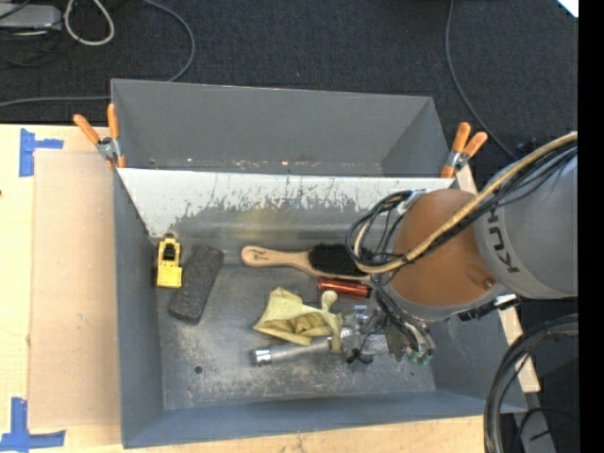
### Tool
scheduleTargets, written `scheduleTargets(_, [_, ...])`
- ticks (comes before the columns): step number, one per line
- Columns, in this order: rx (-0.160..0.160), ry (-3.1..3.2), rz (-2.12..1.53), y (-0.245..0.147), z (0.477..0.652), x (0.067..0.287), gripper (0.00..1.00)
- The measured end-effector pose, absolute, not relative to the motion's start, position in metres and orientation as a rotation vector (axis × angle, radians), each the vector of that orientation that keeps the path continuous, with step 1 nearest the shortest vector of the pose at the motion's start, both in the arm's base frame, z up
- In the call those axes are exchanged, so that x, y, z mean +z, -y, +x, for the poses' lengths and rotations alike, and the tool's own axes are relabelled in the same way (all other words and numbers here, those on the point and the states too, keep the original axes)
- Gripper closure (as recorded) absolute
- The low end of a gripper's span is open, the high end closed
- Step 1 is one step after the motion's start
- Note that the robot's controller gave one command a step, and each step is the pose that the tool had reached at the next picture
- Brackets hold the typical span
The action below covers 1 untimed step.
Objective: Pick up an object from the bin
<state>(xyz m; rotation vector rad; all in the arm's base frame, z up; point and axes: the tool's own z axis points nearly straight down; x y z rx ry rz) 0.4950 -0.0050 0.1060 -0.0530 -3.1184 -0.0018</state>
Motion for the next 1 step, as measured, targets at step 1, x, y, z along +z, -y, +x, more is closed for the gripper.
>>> scheduleTargets(1, [-0.002, 3.110, -0.053, 0.0051, 0.4931, 0.1430, 1.00])
